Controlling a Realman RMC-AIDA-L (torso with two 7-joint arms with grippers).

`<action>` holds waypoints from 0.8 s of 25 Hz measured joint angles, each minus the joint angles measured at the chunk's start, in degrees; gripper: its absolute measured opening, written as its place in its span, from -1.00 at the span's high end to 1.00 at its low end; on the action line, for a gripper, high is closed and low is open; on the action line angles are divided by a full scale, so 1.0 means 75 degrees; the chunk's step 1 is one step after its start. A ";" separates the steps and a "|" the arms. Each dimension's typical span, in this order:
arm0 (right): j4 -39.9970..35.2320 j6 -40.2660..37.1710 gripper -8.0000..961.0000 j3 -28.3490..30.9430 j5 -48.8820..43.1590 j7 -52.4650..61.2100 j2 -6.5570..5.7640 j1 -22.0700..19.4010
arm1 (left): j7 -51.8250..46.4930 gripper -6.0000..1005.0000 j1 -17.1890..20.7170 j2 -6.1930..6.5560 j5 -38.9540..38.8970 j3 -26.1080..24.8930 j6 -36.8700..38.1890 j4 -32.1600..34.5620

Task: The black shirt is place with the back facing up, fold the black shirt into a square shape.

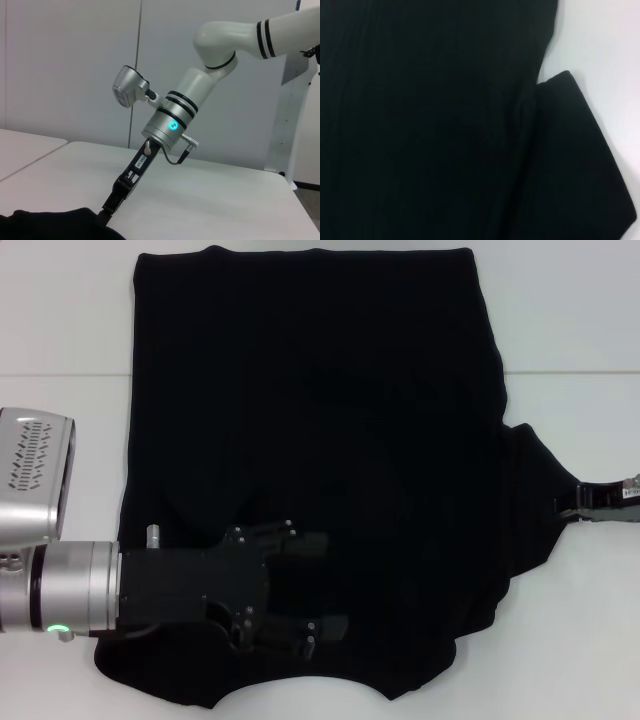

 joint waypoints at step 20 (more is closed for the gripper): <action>-0.0097 -0.0008 0.89 0.0003 -0.0453 0.0233 0.0057 0.0004 | -0.0014 -0.89 0.0056 0.0001 0.0000 -0.0015 -0.0017 0.0020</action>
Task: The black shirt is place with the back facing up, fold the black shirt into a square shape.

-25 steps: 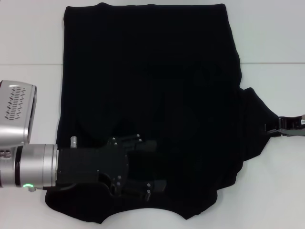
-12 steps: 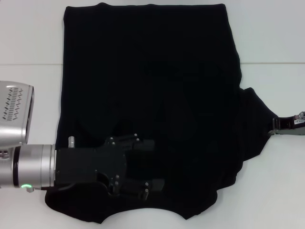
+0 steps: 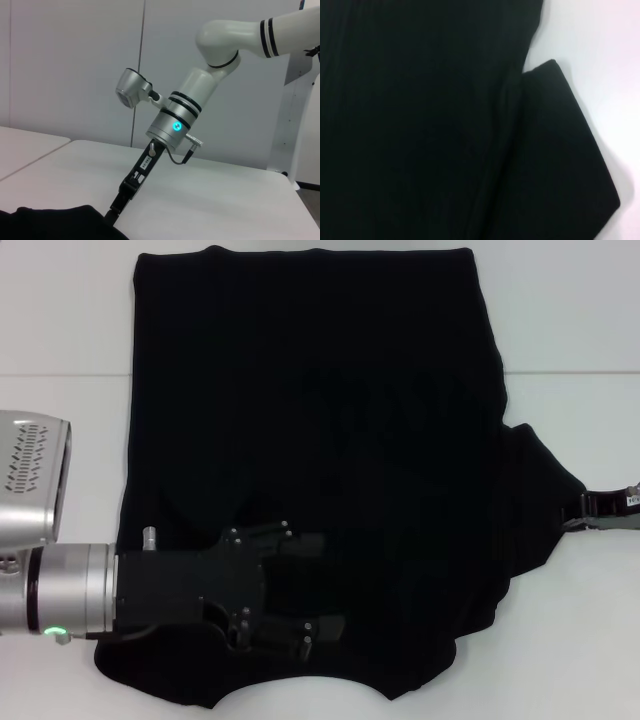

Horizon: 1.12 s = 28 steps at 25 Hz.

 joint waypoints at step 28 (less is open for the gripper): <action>-0.0389 -0.0178 0.17 0.0055 0.0080 0.0034 0.0082 0.0020 | -0.0065 -0.89 -0.0025 0.0000 -0.0059 0.0002 0.0056 0.0004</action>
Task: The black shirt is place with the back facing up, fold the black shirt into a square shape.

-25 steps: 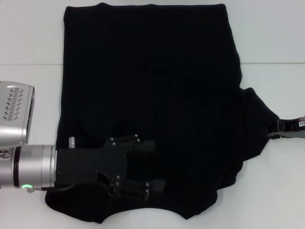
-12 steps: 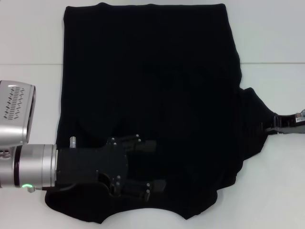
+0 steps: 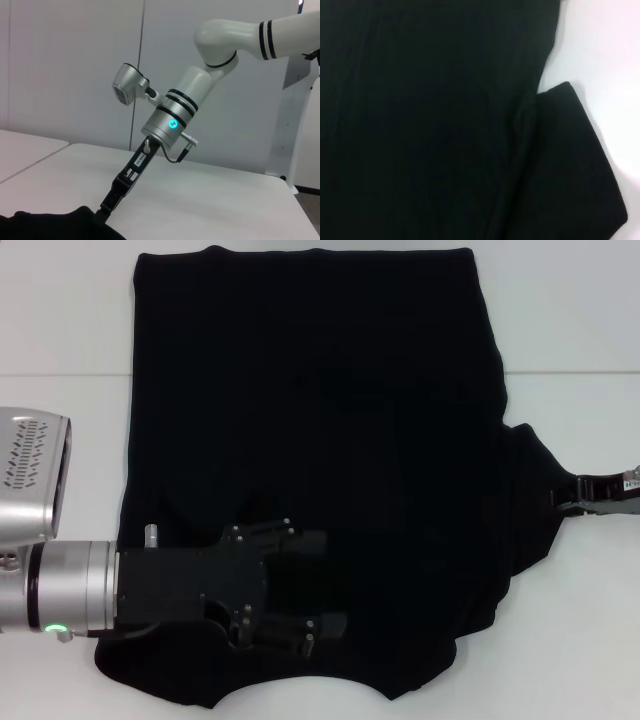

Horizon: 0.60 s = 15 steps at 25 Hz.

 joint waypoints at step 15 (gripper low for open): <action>0.0065 0.0355 0.48 -0.0049 -0.0043 -0.0034 0.0127 0.0012 | 0.0002 -0.89 -0.0017 0.0000 0.0026 -0.0002 -0.0044 -0.0024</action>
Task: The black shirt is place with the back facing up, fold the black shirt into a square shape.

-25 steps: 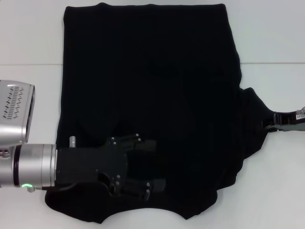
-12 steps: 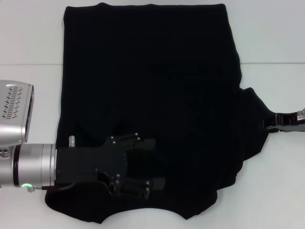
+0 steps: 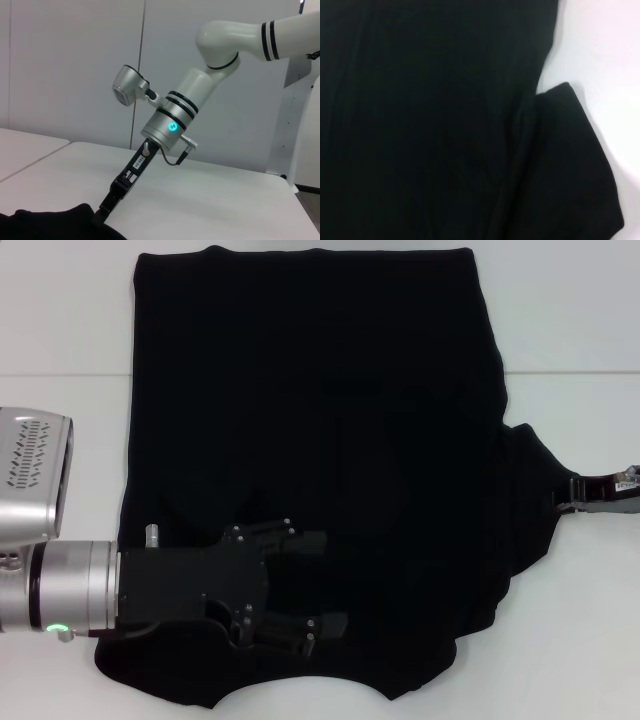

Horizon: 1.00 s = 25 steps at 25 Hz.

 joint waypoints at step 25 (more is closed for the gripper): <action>-0.0813 -0.0459 0.98 0.0090 0.1663 -0.0992 -0.0029 -0.0588 | -0.0001 -0.89 0.0111 -0.0007 -0.0077 -0.0284 0.0038 -0.0014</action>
